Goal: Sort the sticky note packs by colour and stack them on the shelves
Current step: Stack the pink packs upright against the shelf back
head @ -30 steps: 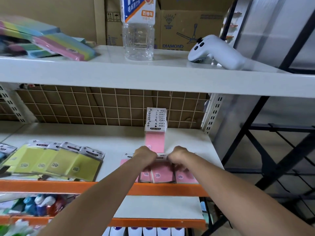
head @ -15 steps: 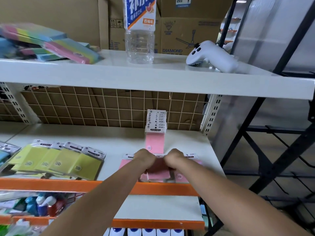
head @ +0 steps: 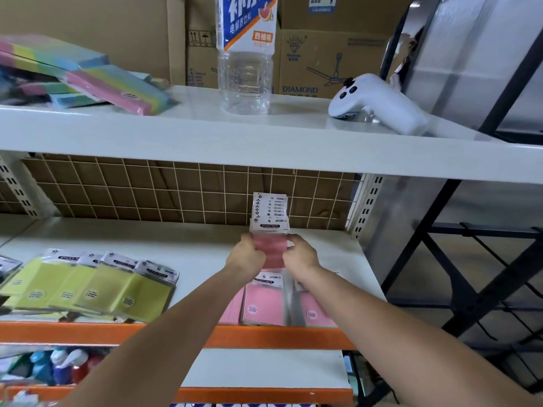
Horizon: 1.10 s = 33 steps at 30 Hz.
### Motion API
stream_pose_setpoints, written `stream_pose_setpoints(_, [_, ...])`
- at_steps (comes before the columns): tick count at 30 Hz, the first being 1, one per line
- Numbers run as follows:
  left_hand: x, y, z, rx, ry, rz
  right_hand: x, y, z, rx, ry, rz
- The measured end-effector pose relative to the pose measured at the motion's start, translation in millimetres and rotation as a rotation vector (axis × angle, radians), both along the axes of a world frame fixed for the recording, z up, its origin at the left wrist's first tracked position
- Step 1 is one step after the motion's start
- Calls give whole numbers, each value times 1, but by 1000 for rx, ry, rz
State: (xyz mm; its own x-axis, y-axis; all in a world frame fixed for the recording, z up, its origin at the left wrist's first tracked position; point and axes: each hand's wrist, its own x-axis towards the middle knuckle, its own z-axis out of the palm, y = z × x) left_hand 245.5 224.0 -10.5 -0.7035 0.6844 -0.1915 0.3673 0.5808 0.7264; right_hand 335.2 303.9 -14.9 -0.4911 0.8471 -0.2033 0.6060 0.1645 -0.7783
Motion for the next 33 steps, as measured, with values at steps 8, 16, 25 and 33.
stream_pose_setpoints(8, [-6,8,-17,-59,-46,-8,-6,0,-13,-80,-35,36])
stream_pose_setpoints(16, [-4,6,-29,-46,-156,-14,-8,2,-21,-96,-133,62])
stream_pose_setpoints(25, [-1,9,-37,-50,-200,-44,-10,3,-31,-77,-327,137])
stream_pose_setpoints(33, [-8,5,-31,-145,-144,44,1,7,-20,-84,-304,114])
